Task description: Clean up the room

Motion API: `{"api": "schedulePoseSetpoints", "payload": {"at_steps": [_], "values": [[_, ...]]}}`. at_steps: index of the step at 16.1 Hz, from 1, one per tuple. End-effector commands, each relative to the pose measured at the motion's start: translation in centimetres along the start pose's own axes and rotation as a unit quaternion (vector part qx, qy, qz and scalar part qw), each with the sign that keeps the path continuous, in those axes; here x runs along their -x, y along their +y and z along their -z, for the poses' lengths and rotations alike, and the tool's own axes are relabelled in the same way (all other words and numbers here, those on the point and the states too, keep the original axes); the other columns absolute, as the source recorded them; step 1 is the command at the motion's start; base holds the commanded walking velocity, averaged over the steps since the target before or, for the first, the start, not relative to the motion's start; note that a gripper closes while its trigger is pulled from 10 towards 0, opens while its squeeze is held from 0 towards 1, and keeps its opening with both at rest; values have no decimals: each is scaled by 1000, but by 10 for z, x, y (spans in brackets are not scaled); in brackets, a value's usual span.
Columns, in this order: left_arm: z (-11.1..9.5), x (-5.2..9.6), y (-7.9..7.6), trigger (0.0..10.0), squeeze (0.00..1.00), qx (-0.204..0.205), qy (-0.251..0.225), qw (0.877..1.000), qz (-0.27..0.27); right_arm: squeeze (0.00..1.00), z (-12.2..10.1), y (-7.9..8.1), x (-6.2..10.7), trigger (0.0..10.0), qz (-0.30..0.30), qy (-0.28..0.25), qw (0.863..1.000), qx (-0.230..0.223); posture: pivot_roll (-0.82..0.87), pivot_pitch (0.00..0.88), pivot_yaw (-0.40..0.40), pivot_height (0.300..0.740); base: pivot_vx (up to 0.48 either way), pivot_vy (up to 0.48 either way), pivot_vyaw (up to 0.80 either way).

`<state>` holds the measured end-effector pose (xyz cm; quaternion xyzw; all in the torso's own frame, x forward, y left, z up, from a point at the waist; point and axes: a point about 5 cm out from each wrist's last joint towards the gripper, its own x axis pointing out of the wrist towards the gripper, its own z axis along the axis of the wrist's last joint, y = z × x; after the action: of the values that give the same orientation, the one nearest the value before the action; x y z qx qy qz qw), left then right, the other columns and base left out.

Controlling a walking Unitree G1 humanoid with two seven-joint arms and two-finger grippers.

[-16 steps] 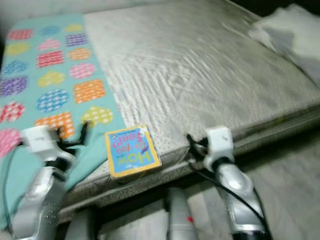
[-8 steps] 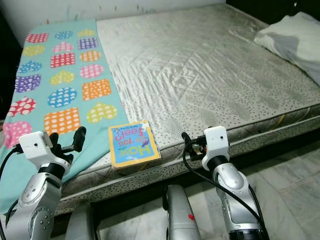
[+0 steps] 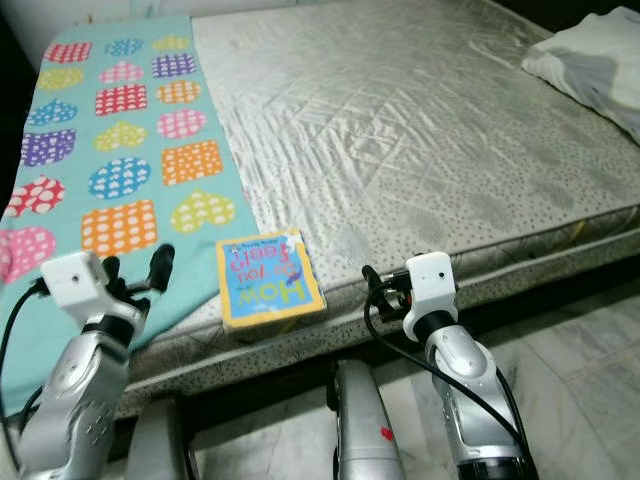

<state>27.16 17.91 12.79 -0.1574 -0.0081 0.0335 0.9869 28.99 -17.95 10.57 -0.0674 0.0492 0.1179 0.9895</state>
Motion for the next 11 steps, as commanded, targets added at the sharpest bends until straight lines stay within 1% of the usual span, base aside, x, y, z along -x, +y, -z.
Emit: {"api": "schedulePoseSetpoints", "payload": {"at_steps": [1,2,3,5,7,10,11], "values": [[1,-2,-2,10000,0,0,2,1000,-8,0,-5,-2,-4,10000,-3,-5,1000,20,-155,133,19,499,0,0,0],[5,-4,-3,10000,0,3,13,1000,-9,0,-9,-3,-6,10000,-1,-9,1000,25,-159,139,18,499,0,0,0],[9,-7,1,10000,0,14,24,999,-19,0,-12,-6,-7,10000,3,-12,1000,26,-164,145,19,499,0,0,0],[9,-11,3,10000,0,19,29,999,-30,0,-12,-7,-3,10000,5,-13,1000,28,-178,155,22,499,0,0,0],[11,-18,7,10000,0,12,39,998,-41,0,-9,-8,5,10000,8,-8,999,31,-196,160,27,499,0,0,0],[14,-23,16,10000,0,4,48,997,-59,0,-7,-14,17,10000,21,-2,999,35,-228,164,37,499,0,0,0],[20,-26,25,10000,0,-7,70,995,-73,0,-6,-18,26,10000,29,1,999,38,-240,166,37,499,0,0,0]]}}
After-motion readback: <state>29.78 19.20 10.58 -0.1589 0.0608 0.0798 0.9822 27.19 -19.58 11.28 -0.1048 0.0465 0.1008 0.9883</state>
